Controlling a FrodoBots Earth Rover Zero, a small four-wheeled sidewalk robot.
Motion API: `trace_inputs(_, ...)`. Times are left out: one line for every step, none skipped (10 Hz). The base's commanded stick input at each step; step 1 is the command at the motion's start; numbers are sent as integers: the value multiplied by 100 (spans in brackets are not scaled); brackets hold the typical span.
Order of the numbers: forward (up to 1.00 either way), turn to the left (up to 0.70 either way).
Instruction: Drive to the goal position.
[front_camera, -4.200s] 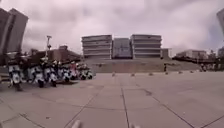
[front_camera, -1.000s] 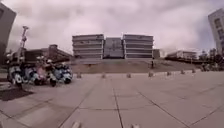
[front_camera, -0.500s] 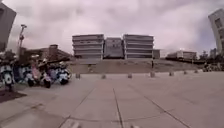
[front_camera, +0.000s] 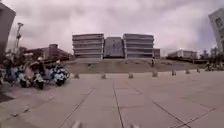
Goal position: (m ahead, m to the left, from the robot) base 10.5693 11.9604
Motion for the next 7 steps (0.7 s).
trace_inputs(70,0)
trace_inputs(70,0)
trace_inputs(70,0)
trace_inputs(70,0)
trace_inputs(70,0)
trace_inputs(70,0)
trace_inputs(70,0)
